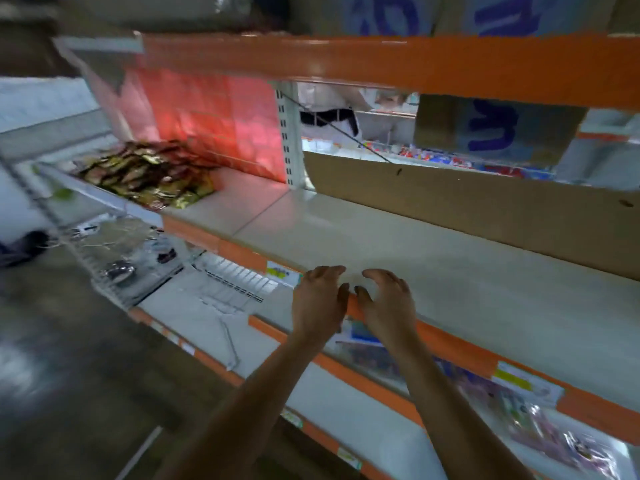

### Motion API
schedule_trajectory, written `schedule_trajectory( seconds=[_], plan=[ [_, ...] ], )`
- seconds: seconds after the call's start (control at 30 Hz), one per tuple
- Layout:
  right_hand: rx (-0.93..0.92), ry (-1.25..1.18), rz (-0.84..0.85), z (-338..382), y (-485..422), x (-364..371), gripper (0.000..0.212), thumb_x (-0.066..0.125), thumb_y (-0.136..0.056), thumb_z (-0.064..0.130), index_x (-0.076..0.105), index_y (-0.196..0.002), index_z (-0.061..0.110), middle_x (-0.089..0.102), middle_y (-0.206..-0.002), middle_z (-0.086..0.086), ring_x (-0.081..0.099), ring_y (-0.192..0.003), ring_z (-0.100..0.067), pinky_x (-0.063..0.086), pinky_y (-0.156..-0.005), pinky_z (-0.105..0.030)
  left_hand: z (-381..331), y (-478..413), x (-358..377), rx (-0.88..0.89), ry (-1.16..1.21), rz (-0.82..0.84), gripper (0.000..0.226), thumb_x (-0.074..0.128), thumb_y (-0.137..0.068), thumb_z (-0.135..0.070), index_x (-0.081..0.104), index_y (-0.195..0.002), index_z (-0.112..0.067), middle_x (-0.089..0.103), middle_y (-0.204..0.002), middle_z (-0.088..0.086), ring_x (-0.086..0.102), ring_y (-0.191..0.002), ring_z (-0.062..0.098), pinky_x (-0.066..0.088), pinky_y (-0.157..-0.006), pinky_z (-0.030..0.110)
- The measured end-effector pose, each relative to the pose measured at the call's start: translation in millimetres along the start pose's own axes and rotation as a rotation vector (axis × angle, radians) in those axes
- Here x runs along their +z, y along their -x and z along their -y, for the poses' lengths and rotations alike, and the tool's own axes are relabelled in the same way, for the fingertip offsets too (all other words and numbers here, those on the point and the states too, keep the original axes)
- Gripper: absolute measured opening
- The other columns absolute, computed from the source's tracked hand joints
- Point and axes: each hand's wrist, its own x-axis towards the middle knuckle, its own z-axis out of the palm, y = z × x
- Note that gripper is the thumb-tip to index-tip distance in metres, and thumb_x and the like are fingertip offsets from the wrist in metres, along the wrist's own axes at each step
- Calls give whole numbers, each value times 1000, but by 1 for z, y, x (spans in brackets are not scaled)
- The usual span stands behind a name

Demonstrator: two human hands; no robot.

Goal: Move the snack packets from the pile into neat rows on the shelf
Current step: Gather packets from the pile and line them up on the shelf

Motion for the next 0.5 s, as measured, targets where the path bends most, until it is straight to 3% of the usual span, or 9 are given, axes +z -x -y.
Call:
schedule_trajectory(
  seconds=[0.13,0.23,0.37,0.5],
  plan=[
    [-79,14,52,50,-6,52,32,61,-89,19,63,-121,12,63,-124,-6,53,-116,-28,37,-96,-29,62,-2,-36,-84,-14,-42,32,63,-87,-15,66,-118,-12,67,-117,10,60,-108,33,50,-90,42],
    [-129,-20,104,80,-9,86,29,63,-88,20,64,-117,13,65,-119,-4,56,-110,-24,38,-85,-25,99,-1,-58,-141,-60,-80,33,62,-89,-19,64,-122,-14,65,-122,7,58,-113,30,48,-94,42],
    [-188,-42,173,118,-21,127,36,63,-91,23,58,-126,16,61,-128,-1,52,-120,-19,42,-96,-29,145,-7,-79,-233,-78,-122,36,57,-94,-25,59,-129,-17,60,-131,3,52,-122,25,42,-100,39],
    [-240,-76,204,154,-48,170,36,62,-90,22,60,-126,15,63,-125,-2,56,-117,-21,43,-96,-30,195,-28,-96,-311,-118,-135,37,57,-95,-28,58,-130,-19,60,-131,2,52,-122,25,41,-99,37]
  ],
)
